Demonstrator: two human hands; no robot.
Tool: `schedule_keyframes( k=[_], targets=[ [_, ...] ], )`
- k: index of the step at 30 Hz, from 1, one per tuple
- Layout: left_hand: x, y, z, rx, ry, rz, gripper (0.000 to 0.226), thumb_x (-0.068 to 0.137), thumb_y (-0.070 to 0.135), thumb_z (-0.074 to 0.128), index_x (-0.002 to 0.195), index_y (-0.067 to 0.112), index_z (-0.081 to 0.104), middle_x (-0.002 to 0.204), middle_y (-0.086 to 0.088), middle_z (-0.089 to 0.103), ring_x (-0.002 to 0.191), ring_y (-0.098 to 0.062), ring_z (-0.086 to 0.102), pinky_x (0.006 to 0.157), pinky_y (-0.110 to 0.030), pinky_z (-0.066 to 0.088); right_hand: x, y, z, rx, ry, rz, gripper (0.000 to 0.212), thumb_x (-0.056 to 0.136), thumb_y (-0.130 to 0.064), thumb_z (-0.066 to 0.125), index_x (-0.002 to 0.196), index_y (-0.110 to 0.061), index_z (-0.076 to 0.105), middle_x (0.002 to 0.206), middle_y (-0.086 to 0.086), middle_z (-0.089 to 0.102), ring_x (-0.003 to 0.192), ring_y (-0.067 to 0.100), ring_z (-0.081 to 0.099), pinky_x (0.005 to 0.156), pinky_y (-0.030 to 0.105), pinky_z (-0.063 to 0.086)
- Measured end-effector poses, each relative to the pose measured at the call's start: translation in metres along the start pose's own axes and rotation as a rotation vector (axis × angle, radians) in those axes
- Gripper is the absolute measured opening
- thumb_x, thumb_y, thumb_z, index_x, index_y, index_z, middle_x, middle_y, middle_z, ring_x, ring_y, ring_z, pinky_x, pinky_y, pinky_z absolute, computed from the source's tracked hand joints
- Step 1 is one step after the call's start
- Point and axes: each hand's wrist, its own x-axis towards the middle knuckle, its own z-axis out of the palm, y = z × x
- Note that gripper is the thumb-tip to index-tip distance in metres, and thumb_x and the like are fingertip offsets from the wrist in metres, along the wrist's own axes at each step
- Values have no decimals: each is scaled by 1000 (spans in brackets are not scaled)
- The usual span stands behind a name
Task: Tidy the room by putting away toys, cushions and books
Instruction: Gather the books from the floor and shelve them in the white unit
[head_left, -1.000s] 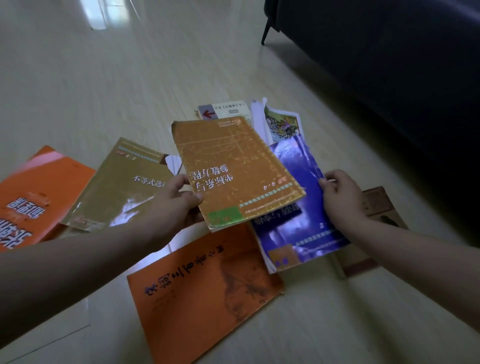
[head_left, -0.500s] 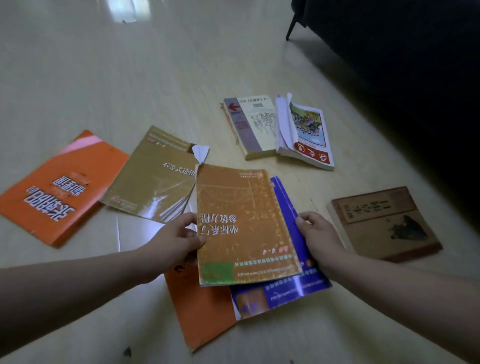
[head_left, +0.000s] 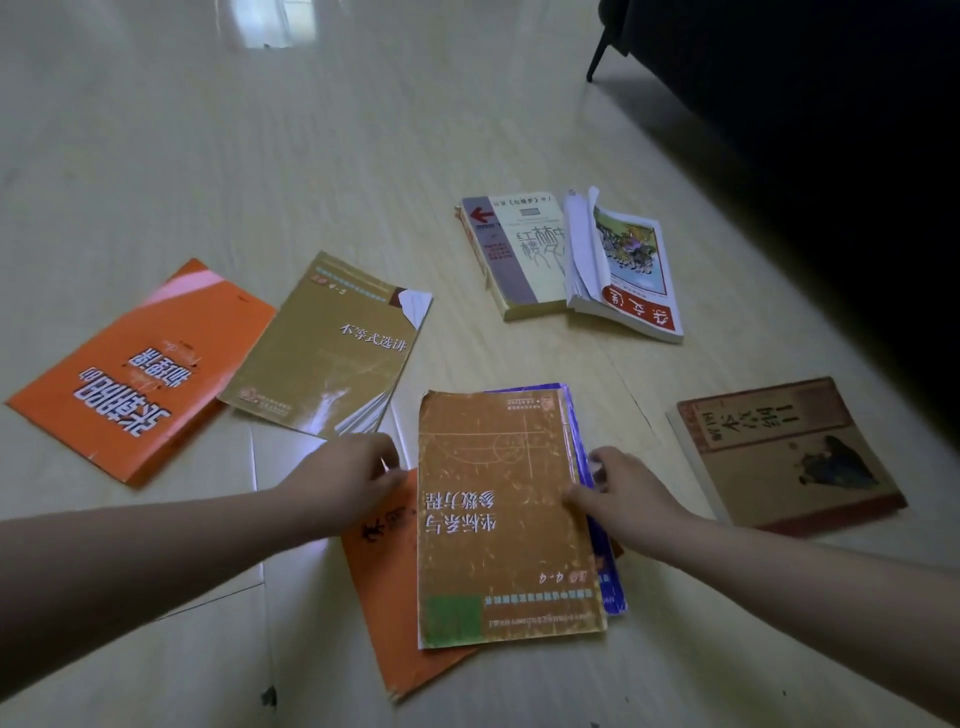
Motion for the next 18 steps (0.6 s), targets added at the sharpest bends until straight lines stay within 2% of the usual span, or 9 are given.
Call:
schedule_keyframes(
  k=[2,4,8,11,15,18],
  targets=[
    [10,-9,-7,28,91,-11,25,92,35,57,108,17,60,106,-1,62,95,-18,59,79,-29,46,1,-12,-6,-154,135,-133,49,92,-34,59,135,-18,39,132,3,44,116,17,50,84,27,45],
    [18,-20,-9,90,140,16,30,90,32,60,113,14,57,112,-6,58,102,-25,56,82,-31,44,0,-23,-9,-217,176,-292,47,94,-32,55,137,-22,40,134,-1,44,118,13,48,88,24,42],
    [25,-35,-12,193,186,20,42,83,30,69,116,8,54,118,-12,52,107,-32,53,86,-40,45,-7,-35,5,-362,46,-480,45,96,-34,51,138,-24,41,137,-4,43,122,12,46,99,27,43],
    [30,-36,-15,180,234,-13,56,78,35,74,120,9,49,119,-10,48,104,-32,51,84,-39,44,-11,-37,23,-463,-59,-530,47,97,-38,48,140,-21,39,146,1,33,132,17,36,107,27,32],
    [41,-39,-12,185,194,-35,59,75,44,75,116,10,49,120,-9,47,107,-29,48,83,-36,41,-7,-31,32,-547,-121,-516,84,87,-48,62,153,-25,15,161,1,3,148,21,5,118,31,13],
    [47,-42,-6,215,167,-30,56,74,47,75,110,12,51,115,-7,48,106,-29,48,81,-36,41,-3,-25,32,-605,-155,-532,98,82,-49,68,154,-28,3,162,-2,-10,149,19,-4,119,31,7]
  ],
)
